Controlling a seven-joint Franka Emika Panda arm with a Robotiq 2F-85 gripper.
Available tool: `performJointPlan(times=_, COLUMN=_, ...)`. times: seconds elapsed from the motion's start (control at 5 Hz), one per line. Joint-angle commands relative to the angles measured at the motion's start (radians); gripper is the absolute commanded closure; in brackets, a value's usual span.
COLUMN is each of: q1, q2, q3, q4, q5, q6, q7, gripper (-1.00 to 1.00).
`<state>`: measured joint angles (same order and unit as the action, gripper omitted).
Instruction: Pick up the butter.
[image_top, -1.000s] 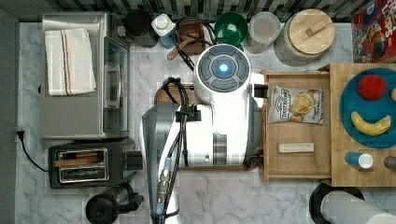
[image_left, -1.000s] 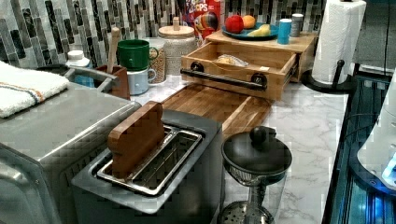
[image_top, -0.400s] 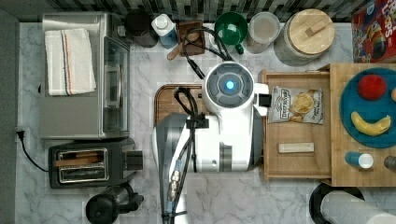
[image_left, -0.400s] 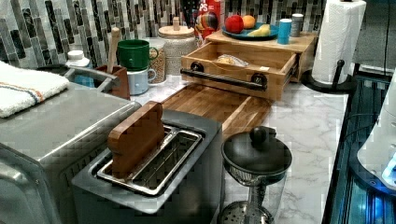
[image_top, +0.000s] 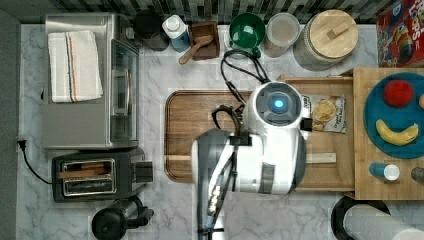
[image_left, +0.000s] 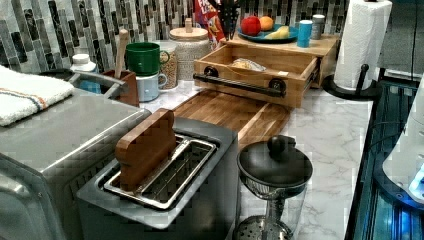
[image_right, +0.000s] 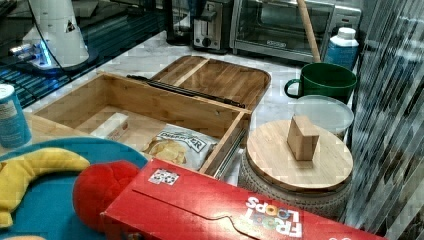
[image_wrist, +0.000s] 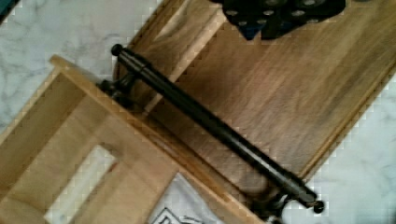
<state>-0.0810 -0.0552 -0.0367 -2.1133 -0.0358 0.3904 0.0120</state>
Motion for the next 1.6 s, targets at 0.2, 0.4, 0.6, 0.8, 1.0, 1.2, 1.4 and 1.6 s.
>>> performJointPlan(times=0.2, q1=-0.094, q2=-0.054, q3=-0.092, q4=0.001, q5=-0.016, q6=0.066, q7=-0.107, gripper=1.0)
performJointPlan(times=0.4, q1=-0.139, q2=-0.05, q3=-0.099, q4=-0.017, q5=-0.019, q6=0.093, q7=-0.106, gripper=1.0)
performJointPlan(times=0.6, q1=-0.176, q2=-0.032, q3=-0.106, q4=-0.021, q5=-0.047, q6=0.106, q7=-0.05, gripper=1.0)
performJointPlan(times=0.8, q1=-0.199, q2=-0.011, q3=-0.13, q4=-0.021, q5=-0.045, q6=0.113, q7=-0.049, gripper=1.0)
performJointPlan(times=1.0, q1=-0.228, q2=0.0, q3=-0.134, q4=-0.054, q5=-0.048, q6=0.156, q7=-0.037, gripper=-1.0)
performJointPlan(times=1.2, q1=-0.256, q2=0.013, q3=-0.141, q4=-0.092, q5=-0.043, q6=0.204, q7=-0.028, gripper=-1.0)
performJointPlan(times=1.4, q1=-0.269, q2=0.065, q3=-0.169, q4=-0.061, q5=-0.032, q6=0.18, q7=-0.043, gripper=-1.0)
performJointPlan(times=1.6, q1=-0.283, q2=0.096, q3=-0.178, q4=-0.076, q5=-0.046, q6=0.218, q7=-0.03, gripper=-1.0)
